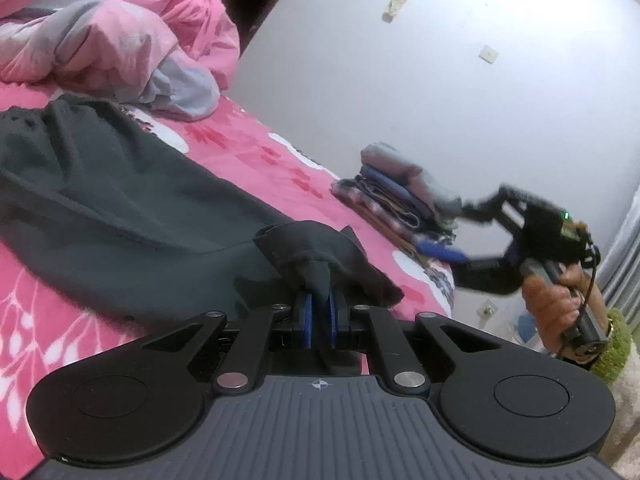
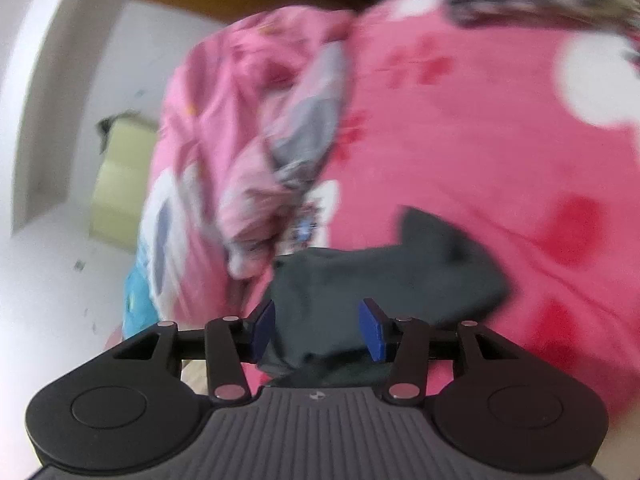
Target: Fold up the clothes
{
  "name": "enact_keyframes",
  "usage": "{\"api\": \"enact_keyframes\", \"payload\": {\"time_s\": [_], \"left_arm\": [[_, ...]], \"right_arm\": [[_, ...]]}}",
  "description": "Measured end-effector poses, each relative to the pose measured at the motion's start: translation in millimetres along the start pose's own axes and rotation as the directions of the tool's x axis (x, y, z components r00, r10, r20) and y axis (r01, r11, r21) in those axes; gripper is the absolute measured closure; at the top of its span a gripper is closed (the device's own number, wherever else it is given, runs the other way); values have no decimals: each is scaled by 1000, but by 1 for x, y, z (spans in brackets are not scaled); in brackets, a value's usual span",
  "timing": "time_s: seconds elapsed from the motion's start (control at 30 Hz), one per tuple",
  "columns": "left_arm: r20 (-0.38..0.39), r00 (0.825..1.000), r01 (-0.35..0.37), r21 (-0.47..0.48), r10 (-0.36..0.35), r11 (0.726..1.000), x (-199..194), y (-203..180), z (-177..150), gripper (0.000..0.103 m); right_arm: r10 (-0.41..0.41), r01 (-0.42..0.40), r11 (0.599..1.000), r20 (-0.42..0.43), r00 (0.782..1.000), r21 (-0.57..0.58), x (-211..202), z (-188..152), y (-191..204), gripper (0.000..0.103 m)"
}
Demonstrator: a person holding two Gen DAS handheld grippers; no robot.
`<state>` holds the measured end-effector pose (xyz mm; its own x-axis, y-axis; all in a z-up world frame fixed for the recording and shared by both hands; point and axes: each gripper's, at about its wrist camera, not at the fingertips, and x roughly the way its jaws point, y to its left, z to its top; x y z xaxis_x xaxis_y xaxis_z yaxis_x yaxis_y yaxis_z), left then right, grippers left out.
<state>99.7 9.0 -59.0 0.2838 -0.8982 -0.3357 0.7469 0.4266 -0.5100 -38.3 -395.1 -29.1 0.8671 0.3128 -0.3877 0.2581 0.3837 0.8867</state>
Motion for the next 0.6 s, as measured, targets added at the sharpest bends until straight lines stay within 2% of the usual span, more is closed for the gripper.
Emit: {"api": "enact_keyframes", "payload": {"time_s": [0.13, 0.2, 0.27, 0.33, 0.4, 0.53, 0.6], "left_arm": [[-4, 1000, -5, 22, 6, 1000, 1, -3, -1, 97], [-3, 1000, -10, 25, 10, 1000, 2, -3, -2, 97], [-4, 1000, -16, 26, 16, 1000, 2, -3, -3, 96], [-7, 1000, -22, 27, 22, 999, 3, -2, -4, 96], [-12, 1000, -27, 25, 27, 999, 4, -2, -4, 96], [-16, 999, -32, 20, 32, 999, 5, 0, -4, 96], [-21, 999, -31, 23, 31, 999, 6, -1, -4, 96]], "right_arm": [[-74, 83, 989, -77, 994, 125, 2, -4, -31, 45], [-105, 125, 978, -125, 987, 167, 12, -5, -41, 39], [-119, 150, 969, -158, 980, 198, 24, -4, -50, 38], [-125, 155, 967, -156, 980, 204, 34, 1, -52, 38], [-119, 143, 969, -129, 985, 204, 42, 9, -50, 38], [-23, 23, 982, -1, 1000, 186, 39, 34, -39, 38], [-1, -3, 985, 22, 1000, 171, 39, 41, -37, 38]]}}
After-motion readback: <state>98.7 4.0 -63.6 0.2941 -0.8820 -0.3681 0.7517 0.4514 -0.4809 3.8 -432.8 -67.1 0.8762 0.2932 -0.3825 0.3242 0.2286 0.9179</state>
